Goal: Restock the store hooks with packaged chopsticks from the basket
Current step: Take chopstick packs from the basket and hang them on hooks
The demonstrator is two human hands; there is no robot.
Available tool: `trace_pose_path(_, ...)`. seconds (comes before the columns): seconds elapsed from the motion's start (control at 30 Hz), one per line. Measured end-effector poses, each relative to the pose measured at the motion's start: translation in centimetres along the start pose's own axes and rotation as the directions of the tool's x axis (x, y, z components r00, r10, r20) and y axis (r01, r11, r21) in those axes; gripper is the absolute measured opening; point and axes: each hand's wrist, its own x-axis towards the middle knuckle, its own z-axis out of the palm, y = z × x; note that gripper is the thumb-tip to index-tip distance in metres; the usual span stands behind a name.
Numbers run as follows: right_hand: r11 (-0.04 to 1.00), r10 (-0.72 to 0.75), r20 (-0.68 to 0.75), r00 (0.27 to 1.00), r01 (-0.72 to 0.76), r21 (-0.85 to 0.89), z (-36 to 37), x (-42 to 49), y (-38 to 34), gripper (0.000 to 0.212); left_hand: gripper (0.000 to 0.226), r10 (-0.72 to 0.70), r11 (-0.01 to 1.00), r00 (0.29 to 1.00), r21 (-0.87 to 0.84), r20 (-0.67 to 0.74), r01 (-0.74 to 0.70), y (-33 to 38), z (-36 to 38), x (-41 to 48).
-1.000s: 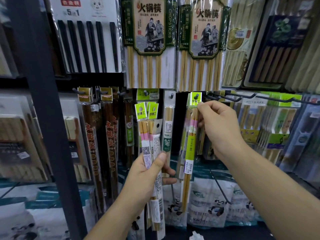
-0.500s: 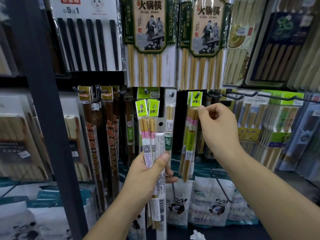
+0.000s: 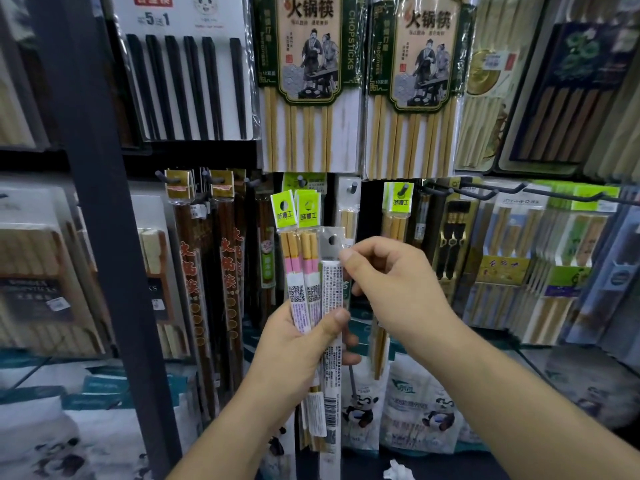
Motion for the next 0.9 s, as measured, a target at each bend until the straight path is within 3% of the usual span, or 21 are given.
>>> trace_pose_path(0.2,0.999,-0.035,-0.174,0.984,0.04,0.024,-0.6,1.7,-0.7,0.021,0.018,0.034,0.984,0.993,0.18,-0.117,-0.012,-0.2,-1.0,0.2)
trace_pose_path(0.37,0.999,-0.045,-0.224,0.973,0.046,-0.001,-0.6,3.5,-1.2,0.024,0.017,-0.043,0.996,0.995,0.076,-0.093,0.05,-0.1,-0.9,0.0)
trace_pose_path(0.67,0.998,-0.059,-0.261,0.964,0.06,-0.003,-0.3,4.3,-1.8,0.027,0.025,-0.046,0.995,0.991,0.079,-0.124,0.056,0.0,-1.8,0.1)
trace_pose_path(0.9,0.997,-0.061,-0.293,0.954,0.048,-0.053,-0.3,4.7,-2.0,0.031,0.055,-0.063,0.994,0.995,0.088,-0.082,0.07,0.1,-2.0,0.1)
